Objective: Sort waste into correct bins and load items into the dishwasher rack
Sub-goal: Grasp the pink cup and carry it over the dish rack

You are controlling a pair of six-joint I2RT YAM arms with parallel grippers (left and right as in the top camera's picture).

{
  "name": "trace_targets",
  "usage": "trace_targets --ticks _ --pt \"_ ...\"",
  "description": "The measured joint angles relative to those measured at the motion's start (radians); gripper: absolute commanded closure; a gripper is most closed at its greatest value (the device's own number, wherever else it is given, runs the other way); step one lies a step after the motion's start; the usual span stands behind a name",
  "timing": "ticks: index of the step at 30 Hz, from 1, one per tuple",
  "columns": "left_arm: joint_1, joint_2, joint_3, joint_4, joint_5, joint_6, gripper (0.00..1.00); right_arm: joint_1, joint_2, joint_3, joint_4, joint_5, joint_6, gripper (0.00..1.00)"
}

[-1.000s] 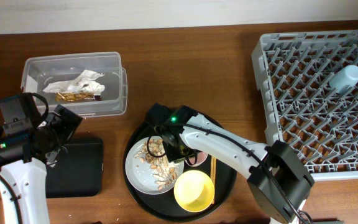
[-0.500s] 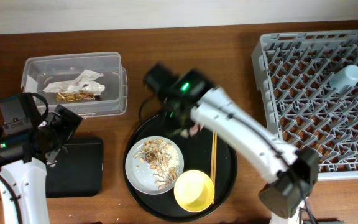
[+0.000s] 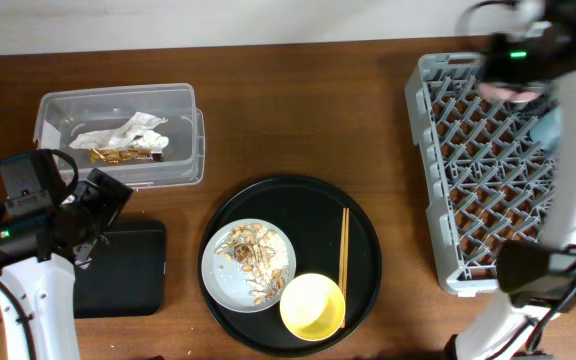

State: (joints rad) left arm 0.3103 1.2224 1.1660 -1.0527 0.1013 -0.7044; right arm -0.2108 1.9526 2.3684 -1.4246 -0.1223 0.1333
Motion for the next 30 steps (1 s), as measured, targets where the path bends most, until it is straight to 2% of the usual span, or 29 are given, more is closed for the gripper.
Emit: trace_targets --ticks 3,7,14,22,30 --pt "0.000 0.000 0.000 0.000 0.000 0.000 0.01 -0.168 0.036 0.000 0.090 -0.193 -0.041 0.96" --pt "0.000 0.000 0.000 0.000 0.000 0.000 0.01 -0.307 0.166 0.000 0.193 -0.506 -0.080 0.96" --pt "0.000 0.000 0.000 0.000 0.000 0.000 0.01 -0.351 0.407 -0.004 0.247 -0.882 -0.153 0.96" --pt "0.000 0.000 0.000 0.000 0.000 0.000 0.01 -0.352 0.538 -0.007 0.256 -1.035 -0.173 0.96" --pt "0.000 0.000 0.000 0.000 0.000 0.000 0.01 -0.379 0.537 -0.013 0.176 -1.027 -0.182 0.96"
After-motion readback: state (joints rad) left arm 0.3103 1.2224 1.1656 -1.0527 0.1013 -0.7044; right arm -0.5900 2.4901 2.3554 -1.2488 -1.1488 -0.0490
